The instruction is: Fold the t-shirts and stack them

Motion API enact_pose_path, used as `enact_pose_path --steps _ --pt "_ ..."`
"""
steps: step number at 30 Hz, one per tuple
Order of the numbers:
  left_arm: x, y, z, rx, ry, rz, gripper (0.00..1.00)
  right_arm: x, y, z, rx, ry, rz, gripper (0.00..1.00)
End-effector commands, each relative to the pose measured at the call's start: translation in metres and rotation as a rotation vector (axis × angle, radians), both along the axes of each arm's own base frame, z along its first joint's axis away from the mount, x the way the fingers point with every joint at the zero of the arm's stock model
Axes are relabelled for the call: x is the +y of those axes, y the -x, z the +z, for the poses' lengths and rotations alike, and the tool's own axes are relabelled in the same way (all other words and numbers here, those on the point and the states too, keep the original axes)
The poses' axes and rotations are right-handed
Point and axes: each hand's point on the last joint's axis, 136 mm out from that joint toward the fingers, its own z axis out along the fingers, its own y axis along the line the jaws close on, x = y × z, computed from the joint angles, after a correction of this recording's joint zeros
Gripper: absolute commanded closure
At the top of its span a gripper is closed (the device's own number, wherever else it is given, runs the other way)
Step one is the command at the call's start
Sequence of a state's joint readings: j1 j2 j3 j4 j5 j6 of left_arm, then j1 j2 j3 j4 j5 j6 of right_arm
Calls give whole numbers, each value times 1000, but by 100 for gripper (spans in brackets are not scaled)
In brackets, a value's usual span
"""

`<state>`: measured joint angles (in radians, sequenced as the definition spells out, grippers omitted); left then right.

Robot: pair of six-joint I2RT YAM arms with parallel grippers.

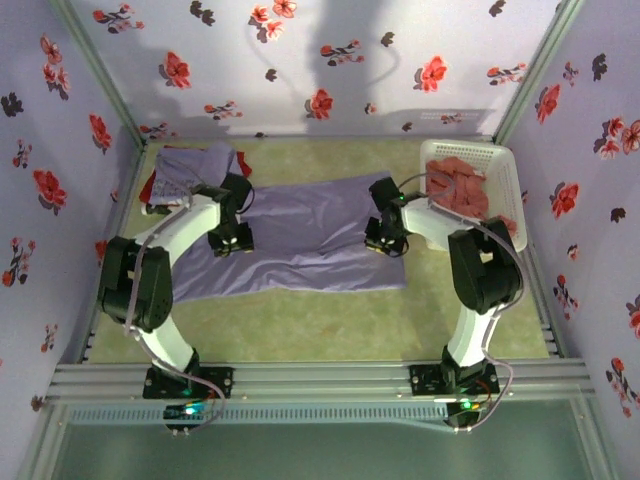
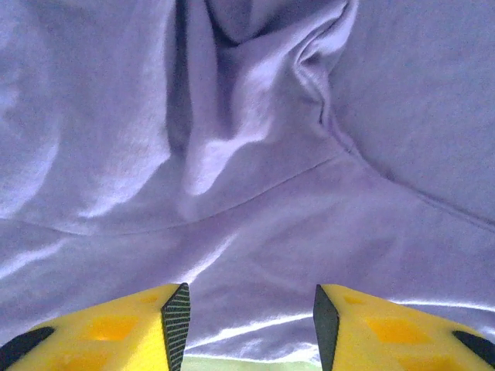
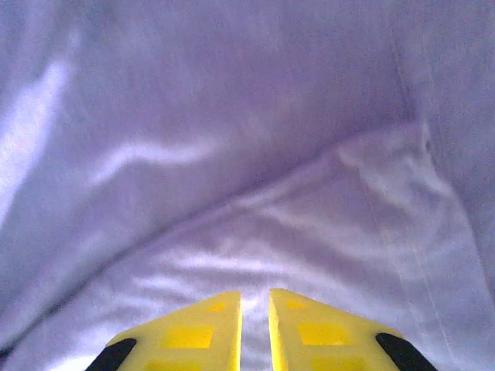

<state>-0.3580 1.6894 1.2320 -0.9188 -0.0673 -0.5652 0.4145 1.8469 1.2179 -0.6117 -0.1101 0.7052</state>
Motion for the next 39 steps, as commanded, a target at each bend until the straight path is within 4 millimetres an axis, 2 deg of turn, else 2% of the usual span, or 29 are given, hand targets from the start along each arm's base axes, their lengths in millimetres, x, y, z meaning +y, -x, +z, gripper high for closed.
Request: enact_pose_path --steps 1,5,9,11,14,20,26,34,39 --pt "11 14 2 18 -11 33 52 -14 -12 -5 7 90 33 80" --pt "16 25 -6 67 -19 34 59 -14 -6 12 -11 85 62 78" --pt "19 32 -17 101 -8 49 80 -6 28 23 12 35 94 77" --pt "18 36 -27 134 0 54 89 -1 49 17 46 -7 95 78" --pt "17 41 -40 172 -1 53 95 1 75 0 97 -50 86 79" --pt "18 46 -63 208 -8 43 99 -10 108 -25 191 -33 62 80" --pt "17 62 -81 288 -1 32 99 -27 128 -30 247 39 77 81" --pt "23 89 -81 329 -12 48 99 -38 152 -32 321 57 74 83" --pt "33 117 -74 362 -58 90 100 -46 180 -29 384 48 42 83"
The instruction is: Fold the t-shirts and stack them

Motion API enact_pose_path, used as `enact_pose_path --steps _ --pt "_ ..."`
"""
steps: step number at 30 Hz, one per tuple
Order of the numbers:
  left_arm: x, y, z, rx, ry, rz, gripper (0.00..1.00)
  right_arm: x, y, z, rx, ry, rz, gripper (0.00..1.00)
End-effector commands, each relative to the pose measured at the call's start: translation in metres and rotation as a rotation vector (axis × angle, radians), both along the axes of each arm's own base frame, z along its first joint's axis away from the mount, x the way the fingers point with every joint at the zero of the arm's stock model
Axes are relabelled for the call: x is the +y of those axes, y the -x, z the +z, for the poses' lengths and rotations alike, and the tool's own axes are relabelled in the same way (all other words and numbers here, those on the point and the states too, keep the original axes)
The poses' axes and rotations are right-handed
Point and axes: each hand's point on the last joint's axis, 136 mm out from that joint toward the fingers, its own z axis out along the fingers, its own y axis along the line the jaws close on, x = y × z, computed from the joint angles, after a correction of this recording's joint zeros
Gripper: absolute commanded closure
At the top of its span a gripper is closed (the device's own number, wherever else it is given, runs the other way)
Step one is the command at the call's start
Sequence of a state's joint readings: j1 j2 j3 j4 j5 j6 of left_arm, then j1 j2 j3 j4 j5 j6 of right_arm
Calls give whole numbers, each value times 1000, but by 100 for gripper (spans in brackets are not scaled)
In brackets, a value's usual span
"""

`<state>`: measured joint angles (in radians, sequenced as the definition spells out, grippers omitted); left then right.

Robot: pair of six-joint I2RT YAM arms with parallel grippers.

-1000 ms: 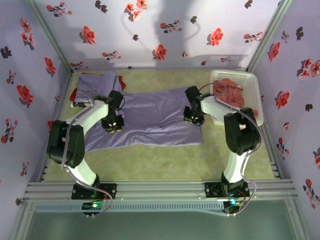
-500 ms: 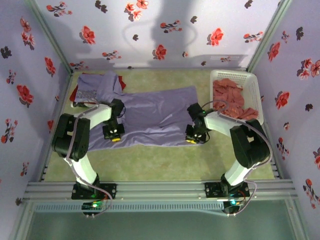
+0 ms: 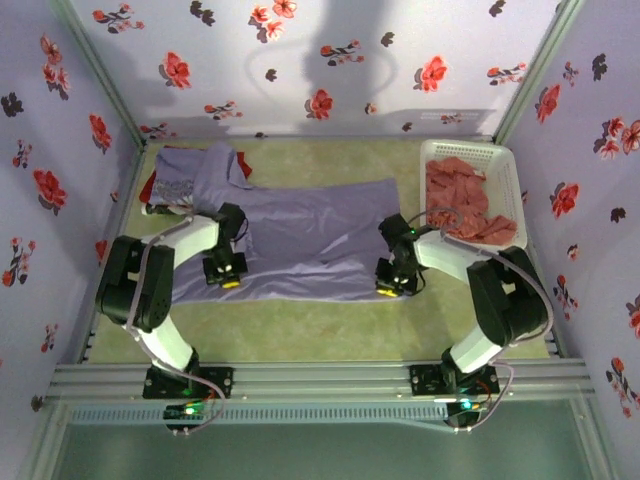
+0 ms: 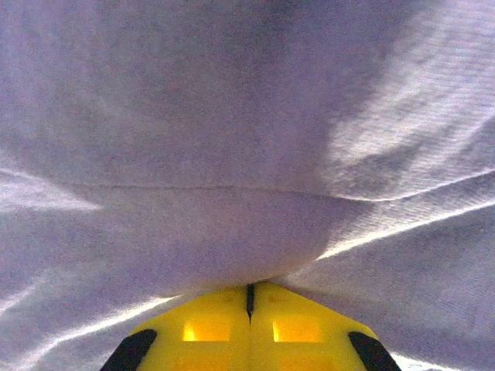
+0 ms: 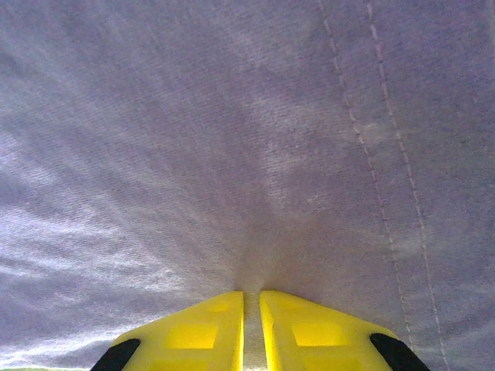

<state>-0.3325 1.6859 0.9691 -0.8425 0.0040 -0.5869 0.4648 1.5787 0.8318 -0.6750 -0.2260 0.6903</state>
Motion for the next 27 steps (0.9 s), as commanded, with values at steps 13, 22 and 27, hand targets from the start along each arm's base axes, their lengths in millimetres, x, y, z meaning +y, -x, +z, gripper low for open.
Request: enact_pose_path --steps 13,22,27 --pt "4 2 52 21 -18 20 100 15 -7 46 -24 -84 -23 80" --pt "24 -31 17 20 -74 34 100 34 -31 14 36 -90 53 81" --pt "24 -18 5 35 -66 64 100 27 -17 -5 85 -66 67 81"
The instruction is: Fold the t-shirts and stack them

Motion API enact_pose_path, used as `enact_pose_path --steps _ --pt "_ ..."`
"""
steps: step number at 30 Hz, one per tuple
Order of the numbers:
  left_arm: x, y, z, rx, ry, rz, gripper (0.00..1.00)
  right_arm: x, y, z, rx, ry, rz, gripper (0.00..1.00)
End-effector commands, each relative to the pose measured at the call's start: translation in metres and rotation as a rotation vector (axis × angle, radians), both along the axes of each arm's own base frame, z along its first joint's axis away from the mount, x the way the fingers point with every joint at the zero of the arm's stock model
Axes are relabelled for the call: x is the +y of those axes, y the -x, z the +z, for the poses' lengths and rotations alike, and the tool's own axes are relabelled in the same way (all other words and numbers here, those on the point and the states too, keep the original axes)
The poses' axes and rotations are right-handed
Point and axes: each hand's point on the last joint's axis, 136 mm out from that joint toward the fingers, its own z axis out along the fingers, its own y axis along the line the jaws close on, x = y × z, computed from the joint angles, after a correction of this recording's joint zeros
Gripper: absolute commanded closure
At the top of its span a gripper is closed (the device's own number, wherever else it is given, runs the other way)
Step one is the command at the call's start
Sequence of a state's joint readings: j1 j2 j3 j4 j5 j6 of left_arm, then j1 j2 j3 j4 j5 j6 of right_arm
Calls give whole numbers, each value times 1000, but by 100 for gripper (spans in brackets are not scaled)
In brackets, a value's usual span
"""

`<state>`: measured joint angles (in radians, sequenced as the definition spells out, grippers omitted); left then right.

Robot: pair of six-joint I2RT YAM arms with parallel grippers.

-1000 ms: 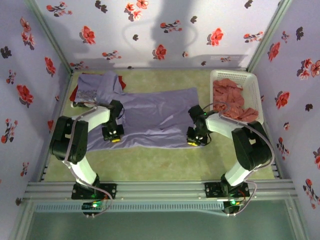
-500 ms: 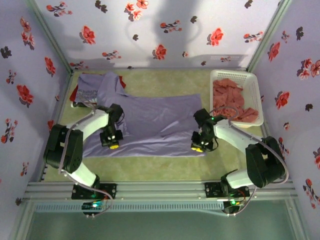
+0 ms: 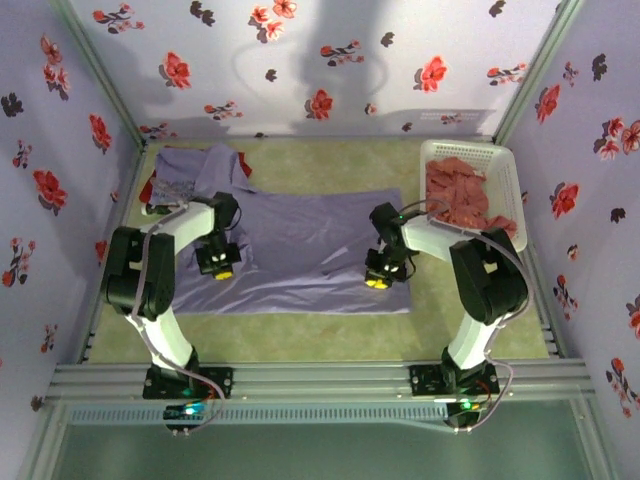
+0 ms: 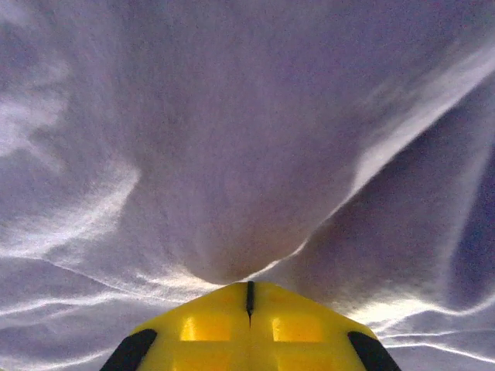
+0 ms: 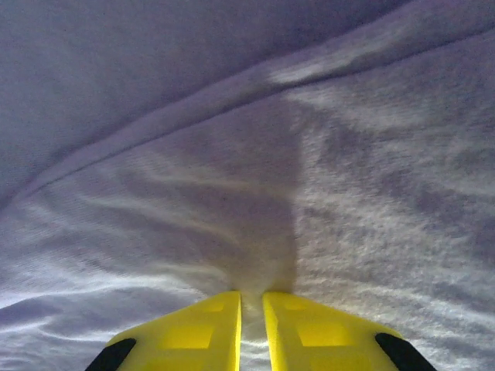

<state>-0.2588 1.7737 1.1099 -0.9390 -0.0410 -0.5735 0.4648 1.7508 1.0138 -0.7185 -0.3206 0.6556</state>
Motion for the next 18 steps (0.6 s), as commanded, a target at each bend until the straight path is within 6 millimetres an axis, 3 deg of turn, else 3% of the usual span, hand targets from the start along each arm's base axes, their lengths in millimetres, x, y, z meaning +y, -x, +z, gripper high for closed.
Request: enact_pose_path --steps 1,7,18 --pt "4 12 -7 17 -11 17 100 -5 14 -10 28 9 26 81" --pt "3 35 -25 26 18 76 100 -17 43 -33 114 15 -15 81" --pt "11 81 -24 45 4 150 100 -31 86 -22 203 16 -18 80"
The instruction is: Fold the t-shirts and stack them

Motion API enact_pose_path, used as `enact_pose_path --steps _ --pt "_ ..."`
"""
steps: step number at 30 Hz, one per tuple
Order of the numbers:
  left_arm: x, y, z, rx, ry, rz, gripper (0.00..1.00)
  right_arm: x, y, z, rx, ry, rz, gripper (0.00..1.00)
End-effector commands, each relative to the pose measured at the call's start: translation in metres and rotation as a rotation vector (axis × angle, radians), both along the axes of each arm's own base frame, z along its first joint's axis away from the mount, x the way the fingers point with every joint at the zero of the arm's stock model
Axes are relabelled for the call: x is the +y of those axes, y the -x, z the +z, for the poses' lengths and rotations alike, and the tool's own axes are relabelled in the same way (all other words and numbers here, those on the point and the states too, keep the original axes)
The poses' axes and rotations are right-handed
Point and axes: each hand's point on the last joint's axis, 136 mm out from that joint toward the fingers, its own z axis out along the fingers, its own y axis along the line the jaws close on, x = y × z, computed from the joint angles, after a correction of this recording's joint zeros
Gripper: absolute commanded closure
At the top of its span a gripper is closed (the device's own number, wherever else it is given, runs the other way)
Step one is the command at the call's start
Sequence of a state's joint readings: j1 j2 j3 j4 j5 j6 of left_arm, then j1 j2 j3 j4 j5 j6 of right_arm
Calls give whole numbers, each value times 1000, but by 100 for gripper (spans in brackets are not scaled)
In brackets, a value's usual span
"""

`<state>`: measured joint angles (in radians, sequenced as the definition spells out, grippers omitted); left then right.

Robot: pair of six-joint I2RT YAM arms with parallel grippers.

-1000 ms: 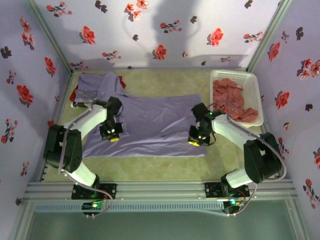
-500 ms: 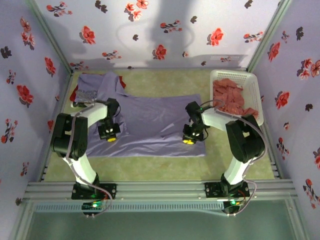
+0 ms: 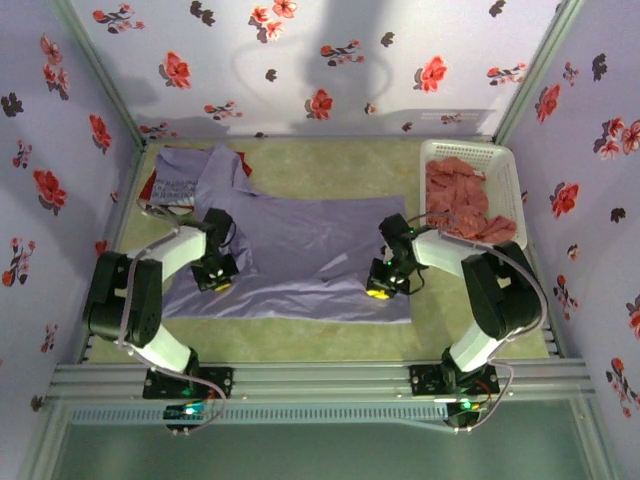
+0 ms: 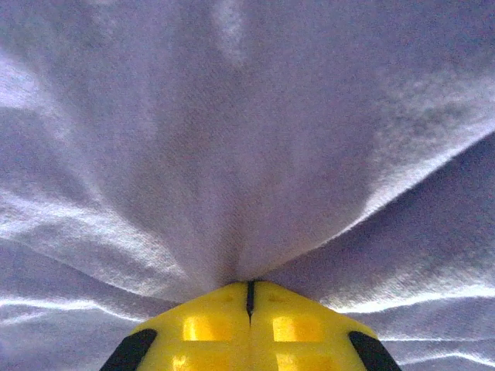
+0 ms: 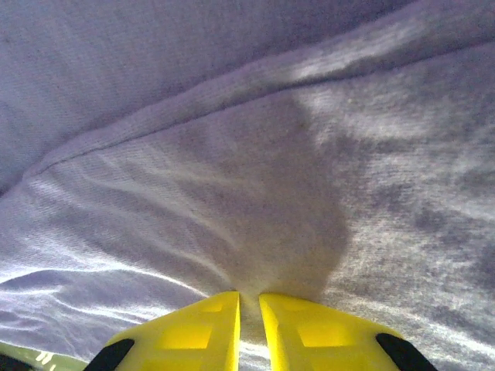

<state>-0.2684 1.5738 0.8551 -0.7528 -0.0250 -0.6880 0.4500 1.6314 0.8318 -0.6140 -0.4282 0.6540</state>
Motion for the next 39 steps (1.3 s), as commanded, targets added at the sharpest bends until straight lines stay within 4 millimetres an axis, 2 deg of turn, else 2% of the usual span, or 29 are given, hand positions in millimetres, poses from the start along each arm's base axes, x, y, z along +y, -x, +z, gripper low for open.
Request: enact_pose_path --steps 1,5,7,9,12,15,18,21,24,28,31,35,39 --pt "10 59 -16 180 -30 48 100 -31 57 -18 194 131 -1 80" --pt "11 72 -15 192 -28 39 100 -32 60 -11 185 124 -20 80" --pt "7 70 -6 166 -15 33 100 -30 56 -3 163 115 -23 80" --pt "1 61 8 129 16 29 100 -23 42 13 104 78 -17 76" --pt "-3 38 45 67 24 -1 100 -13 11 47 -9 27 -16 74" --pt "-2 6 82 7 15 -35 97 1 -21 77 -75 -45 -33 70" --pt "1 -34 112 -52 23 -59 84 10 -51 100 -133 -71 -26 67" --pt "7 -79 126 -95 42 -75 73 14 -81 114 -176 -71 -27 65" --pt "8 -130 138 -148 39 -120 66 21 -107 128 -217 -86 -28 64" --pt "5 -194 139 -229 39 -186 62 26 -131 131 -234 -77 -29 63" --pt "2 -233 135 -277 52 -218 60 25 -139 132 -235 -75 -45 62" --pt "2 -278 123 -331 64 -238 57 21 -139 132 -228 -66 -56 61" --pt "2 -312 109 -387 66 -267 54 15 -134 130 -208 -40 -50 60"
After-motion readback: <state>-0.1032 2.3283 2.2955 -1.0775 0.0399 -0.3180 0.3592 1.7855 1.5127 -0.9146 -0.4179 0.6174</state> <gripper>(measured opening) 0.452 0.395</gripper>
